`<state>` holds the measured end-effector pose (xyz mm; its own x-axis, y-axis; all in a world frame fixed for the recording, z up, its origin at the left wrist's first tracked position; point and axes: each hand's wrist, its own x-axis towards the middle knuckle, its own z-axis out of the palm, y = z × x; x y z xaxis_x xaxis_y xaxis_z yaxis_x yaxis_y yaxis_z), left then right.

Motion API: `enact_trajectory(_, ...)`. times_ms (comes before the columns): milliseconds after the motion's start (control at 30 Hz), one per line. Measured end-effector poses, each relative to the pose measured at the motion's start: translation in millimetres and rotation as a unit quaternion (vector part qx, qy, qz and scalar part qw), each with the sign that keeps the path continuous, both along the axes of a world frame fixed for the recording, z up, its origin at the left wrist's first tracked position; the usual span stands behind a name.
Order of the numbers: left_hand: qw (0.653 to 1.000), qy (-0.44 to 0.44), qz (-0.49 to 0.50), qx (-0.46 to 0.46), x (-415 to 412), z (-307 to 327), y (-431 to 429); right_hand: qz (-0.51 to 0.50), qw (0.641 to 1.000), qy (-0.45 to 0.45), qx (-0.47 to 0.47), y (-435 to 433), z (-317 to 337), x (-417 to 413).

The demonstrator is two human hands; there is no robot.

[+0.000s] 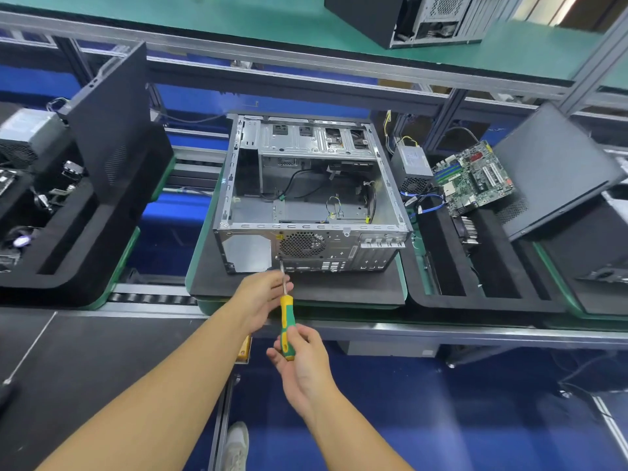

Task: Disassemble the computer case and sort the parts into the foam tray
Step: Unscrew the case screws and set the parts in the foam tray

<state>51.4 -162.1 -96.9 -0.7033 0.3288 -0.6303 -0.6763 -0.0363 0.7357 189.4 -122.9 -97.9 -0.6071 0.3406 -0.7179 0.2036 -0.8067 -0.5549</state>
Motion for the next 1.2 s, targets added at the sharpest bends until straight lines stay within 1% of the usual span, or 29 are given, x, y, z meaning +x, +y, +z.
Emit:
enact_trajectory(100, 0.997, -0.022, 0.071, 0.010, -16.4, -4.5, 13.9, -0.005, 1.000, 0.001, 0.023, 2.2, -0.2, -0.7)
enact_trajectory(167, 0.995, -0.032, 0.090, 0.002, -22.2, -6.9, 18.2, -0.004, 0.999, -0.007, 0.035, 4.4, 1.3, -2.0)
enact_trajectory(367, 0.994, -0.030, 0.100, 0.018, -27.2, -11.7, 19.0, 0.010, 0.999, -0.018, 0.048, 6.1, -1.0, -2.6)
enact_trajectory(433, 0.995, -0.022, 0.095, 0.013, -26.5, -9.8, 19.0, 0.027, 0.997, -0.022, 0.070, 6.9, -4.2, 0.0)
enact_trajectory(500, 0.996, -0.017, 0.083, -0.002, -25.4, -7.8, 19.1, 0.060, 0.992, -0.025, 0.111, 8.2, -6.6, 3.8)
enact_trajectory(600, 0.997, -0.031, 0.070, 0.027, -20.4, -7.1, 18.9, 0.110, 0.980, 0.000, 0.165, 13.3, -2.9, 10.9)
enact_trajectory(667, 0.992, -0.053, 0.099, 0.066, -17.9, -7.4, 17.5, 0.129, 0.975, 0.025, 0.182, 20.5, 2.8, 17.0)
enact_trajectory(733, 0.983, -0.087, 0.130, 0.100, -15.3, -8.7, 14.1, 0.128, 0.975, 0.072, 0.167, 30.2, 8.4, 22.9)
enact_trajectory(800, 0.977, -0.128, 0.124, 0.115, -10.8, -9.7, 10.3, 0.117, 0.977, 0.115, 0.136, 42.3, 13.4, 25.3)
enact_trajectory(900, 0.980, -0.168, 0.056, 0.094, 0.1, -8.2, 12.2, 0.107, 0.973, 0.163, 0.123, 63.8, 26.9, 21.3)
enact_trajectory(967, 0.983, -0.167, -0.015, 0.074, 12.0, 0.7, 22.7, 0.109, 0.968, 0.188, 0.123, 80.1, 39.0, 18.0)
enact_trajectory(1000, 0.984, -0.152, -0.065, 0.064, 19.9, 7.5, 30.4, 0.106, 0.967, 0.196, 0.119, 88.7, 44.4, 17.6)
enact_trajectory(1033, 0.982, -0.124, -0.129, 0.055, 30.2, 15.3, 43.7, 0.098, 0.967, 0.203, 0.118, 100.7, 50.2, 20.2)
enact_trajectory(1100, 0.966, -0.035, -0.254, 0.035, 49.3, 31.5, 66.9, 0.074, 0.966, 0.215, 0.122, 118.1, 59.3, 23.1)
enact_trajectory(1133, 0.955, 0.011, -0.296, 0.026, 59.3, 40.0, 83.7, 0.056, 0.965, 0.221, 0.129, 130.2, 64.0, 27.4)
enact_trajectory(1200, 0.940, 0.096, -0.328, -0.006, 74.7, 54.8, 121.9, 0.022, 0.961, 0.222, 0.163, 158.0, 74.8, 39.9)
